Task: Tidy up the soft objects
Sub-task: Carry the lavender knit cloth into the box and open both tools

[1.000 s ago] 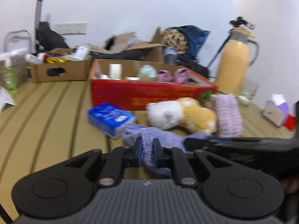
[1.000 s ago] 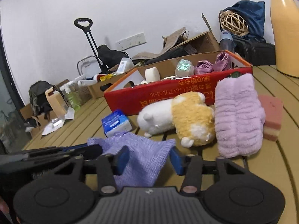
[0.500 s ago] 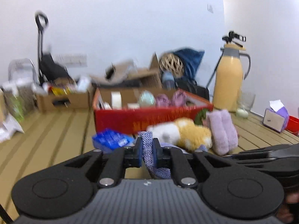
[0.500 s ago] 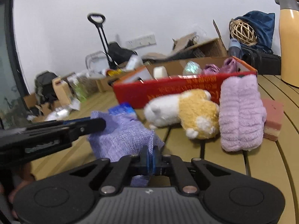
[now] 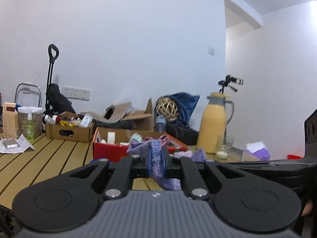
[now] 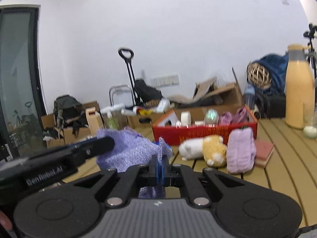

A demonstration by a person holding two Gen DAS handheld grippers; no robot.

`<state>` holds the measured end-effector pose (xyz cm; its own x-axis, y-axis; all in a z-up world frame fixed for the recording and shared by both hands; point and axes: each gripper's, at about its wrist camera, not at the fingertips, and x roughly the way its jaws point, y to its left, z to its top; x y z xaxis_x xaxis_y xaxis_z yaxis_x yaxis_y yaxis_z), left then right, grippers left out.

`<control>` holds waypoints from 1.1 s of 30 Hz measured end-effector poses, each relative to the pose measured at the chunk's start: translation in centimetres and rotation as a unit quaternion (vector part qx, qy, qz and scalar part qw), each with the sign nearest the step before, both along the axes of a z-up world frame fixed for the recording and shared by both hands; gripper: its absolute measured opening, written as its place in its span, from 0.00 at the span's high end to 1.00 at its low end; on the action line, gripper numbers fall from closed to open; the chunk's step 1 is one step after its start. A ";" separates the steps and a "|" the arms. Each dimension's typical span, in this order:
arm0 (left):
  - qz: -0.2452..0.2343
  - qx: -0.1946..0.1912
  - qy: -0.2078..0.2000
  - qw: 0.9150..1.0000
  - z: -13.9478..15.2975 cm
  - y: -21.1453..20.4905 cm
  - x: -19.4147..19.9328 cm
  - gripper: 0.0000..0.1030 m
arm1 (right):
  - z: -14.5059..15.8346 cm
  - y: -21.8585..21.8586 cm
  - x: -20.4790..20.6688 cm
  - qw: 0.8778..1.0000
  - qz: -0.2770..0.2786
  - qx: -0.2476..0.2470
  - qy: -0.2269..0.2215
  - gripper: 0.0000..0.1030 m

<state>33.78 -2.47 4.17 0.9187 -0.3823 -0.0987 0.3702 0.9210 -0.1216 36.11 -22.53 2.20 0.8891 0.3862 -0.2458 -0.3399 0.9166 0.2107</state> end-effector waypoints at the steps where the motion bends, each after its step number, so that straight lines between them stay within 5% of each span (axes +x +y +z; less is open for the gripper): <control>1: -0.001 -0.001 -0.004 1.000 0.2 -0.1 -0.6 0.90 | 0.4 0.0 -0.8 1.000 -0.001 -0.001 -0.005 0.97; 9: -0.026 -0.016 0.009 0.999 0.6 -1.1 -1.2 0.90 | 2.3 -1.1 -3.8 0.999 -0.013 -0.009 -0.030 0.97; 16: -0.045 -0.007 0.026 0.999 2.3 -4.4 7.4 0.90 | 3.2 -4.8 1.5 0.999 -0.018 0.018 -0.023 0.97; 19: -0.051 -0.003 0.040 0.998 3.3 -5.9 14.0 0.90 | 4.4 -6.6 7.1 1.000 -0.015 0.015 -0.019 0.97; 23: -0.061 -0.008 0.113 0.992 3.5 -8.1 25.1 0.90 | 5.3 -8.9 18.3 1.000 -0.014 -0.005 0.026 0.97; 28: -0.040 -0.023 0.234 0.971 -0.2 -10.9 37.2 0.89 | 3.3 -11.9 32.0 0.993 -0.029 -0.023 0.115 0.97; 33: -0.058 0.023 0.299 0.952 -4.4 -13.3 41.5 0.80 | -0.5 -13.0 39.3 0.979 -0.084 -0.085 0.165 0.95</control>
<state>75.28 -15.76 -0.22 0.6455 -0.4604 -0.6094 0.3467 0.8876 -0.3034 75.46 -35.53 1.72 0.7972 0.1702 -0.5793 -0.1209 0.9850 0.1230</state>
